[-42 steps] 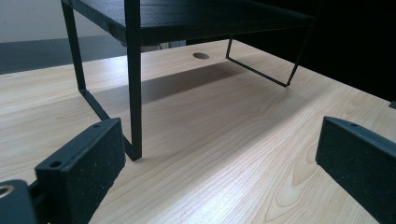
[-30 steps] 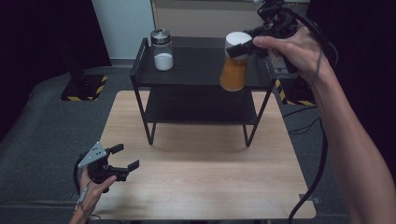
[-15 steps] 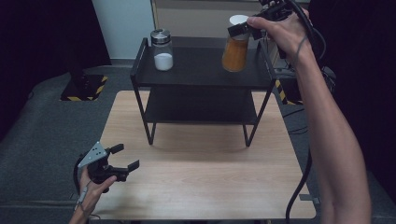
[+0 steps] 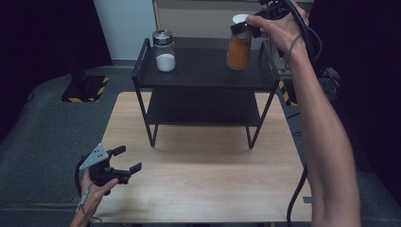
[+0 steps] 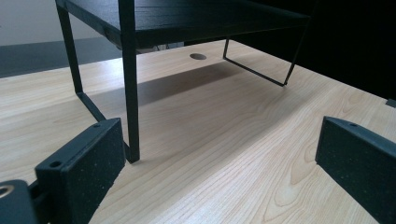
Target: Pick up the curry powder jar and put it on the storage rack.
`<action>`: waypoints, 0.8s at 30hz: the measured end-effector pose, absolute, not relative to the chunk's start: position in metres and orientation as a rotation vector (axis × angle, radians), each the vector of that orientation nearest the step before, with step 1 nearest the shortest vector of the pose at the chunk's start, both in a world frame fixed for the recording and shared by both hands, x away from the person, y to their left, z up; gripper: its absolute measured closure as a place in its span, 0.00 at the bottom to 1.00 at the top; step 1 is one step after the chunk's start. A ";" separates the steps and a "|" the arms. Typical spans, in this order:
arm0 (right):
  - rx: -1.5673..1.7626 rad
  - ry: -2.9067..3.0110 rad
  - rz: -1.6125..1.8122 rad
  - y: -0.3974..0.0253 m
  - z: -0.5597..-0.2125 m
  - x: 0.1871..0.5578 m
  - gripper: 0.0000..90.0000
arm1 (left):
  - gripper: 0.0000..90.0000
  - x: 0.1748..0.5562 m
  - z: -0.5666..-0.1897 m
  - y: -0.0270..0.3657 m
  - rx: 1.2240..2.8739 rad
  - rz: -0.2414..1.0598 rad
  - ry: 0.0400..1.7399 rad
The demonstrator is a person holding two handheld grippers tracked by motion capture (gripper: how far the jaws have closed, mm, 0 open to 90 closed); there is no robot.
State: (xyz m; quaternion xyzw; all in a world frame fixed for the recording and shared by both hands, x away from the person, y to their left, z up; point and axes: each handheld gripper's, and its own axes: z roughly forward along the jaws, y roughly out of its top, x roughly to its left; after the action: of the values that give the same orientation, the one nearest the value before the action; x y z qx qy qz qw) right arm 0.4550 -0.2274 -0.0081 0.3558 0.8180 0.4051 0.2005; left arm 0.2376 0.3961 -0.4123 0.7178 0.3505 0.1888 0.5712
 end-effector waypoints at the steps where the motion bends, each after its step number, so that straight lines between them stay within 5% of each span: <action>1: 0.998 2.286 1.128 -0.227 -0.009 0.456 0.38 | 0.00 0.238 -0.412 0.396 1.685 0.444 0.822; 15: 1.011 2.304 1.146 -0.233 -0.028 0.460 0.37 | 0.00 0.238 -0.412 0.397 1.682 0.438 0.824; 18: 1.005 2.255 1.227 -0.239 -0.037 0.454 0.17 | 0.00 0.238 -0.412 0.396 1.681 0.436 0.824; 24: 1.040 2.148 1.343 -0.257 -0.030 0.437 0.08 | 0.00 0.238 -0.412 0.396 1.684 0.440 0.821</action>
State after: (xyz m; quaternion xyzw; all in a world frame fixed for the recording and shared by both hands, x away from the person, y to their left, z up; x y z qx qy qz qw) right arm 0.4365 -0.2569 -0.0296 0.3722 0.7685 0.4804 0.2001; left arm 0.2376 0.3959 -0.4121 0.7180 0.3499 0.1877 0.5717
